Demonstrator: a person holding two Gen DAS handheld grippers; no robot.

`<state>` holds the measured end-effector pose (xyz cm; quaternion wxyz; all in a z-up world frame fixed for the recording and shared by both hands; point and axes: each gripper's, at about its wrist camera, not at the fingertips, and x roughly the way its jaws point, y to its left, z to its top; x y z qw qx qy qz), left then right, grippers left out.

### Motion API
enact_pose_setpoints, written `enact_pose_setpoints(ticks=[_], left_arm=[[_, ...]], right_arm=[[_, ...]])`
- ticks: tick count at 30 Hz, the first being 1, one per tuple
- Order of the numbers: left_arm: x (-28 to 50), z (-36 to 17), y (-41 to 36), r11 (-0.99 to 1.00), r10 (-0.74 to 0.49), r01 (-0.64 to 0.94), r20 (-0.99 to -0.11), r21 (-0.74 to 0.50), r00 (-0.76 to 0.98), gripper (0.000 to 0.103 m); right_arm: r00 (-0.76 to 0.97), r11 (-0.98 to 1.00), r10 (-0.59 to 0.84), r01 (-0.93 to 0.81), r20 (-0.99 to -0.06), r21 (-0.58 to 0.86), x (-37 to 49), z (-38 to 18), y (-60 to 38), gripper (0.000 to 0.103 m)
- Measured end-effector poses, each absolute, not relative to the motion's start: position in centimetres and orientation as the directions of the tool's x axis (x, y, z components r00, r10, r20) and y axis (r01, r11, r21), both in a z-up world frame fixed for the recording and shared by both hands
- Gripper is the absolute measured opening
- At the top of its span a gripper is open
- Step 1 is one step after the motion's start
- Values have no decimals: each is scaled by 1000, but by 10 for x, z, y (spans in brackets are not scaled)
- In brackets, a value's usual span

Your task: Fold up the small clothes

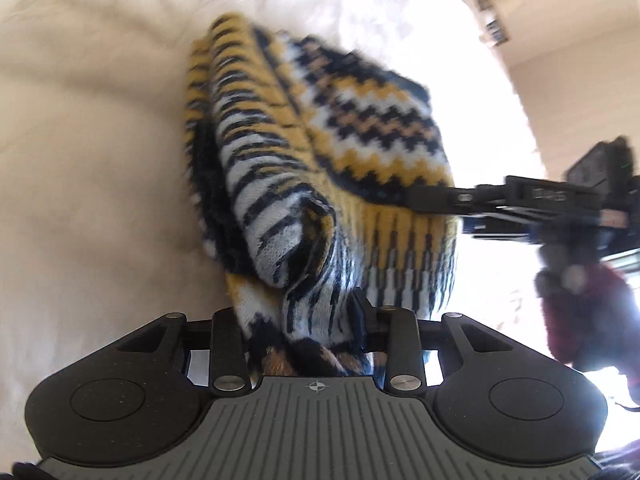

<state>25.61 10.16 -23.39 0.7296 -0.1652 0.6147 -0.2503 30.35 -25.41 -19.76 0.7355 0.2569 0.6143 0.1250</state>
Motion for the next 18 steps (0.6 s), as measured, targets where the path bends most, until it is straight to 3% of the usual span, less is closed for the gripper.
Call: enact_pose_setpoints(ticks=[5,10,12,14,18], left_arm=[[231,-197,111,878,-475,216,-839,-428,267,34],[225,-136,100,871,-465,374,-775,-317,427,34],[237,-122,82,856,-486,425,-737,-294,470,36],[252,-127,63,845,-504,443,-720,-298,477,36],[277,-161,49,878,-450,385,-766,-286,459,36]], right_arm=[[304,842,468,130,-830,523,290,-174,-262,75],[484,902,342,71,-806,426,292,-139,-253,74],[521,914,307,72,-796,399,301,-134,-251,65],[533,917,294,77,-794,391,311,-135,-247,49],[538,937,263,56,-801,344,315,-135,-242,42]])
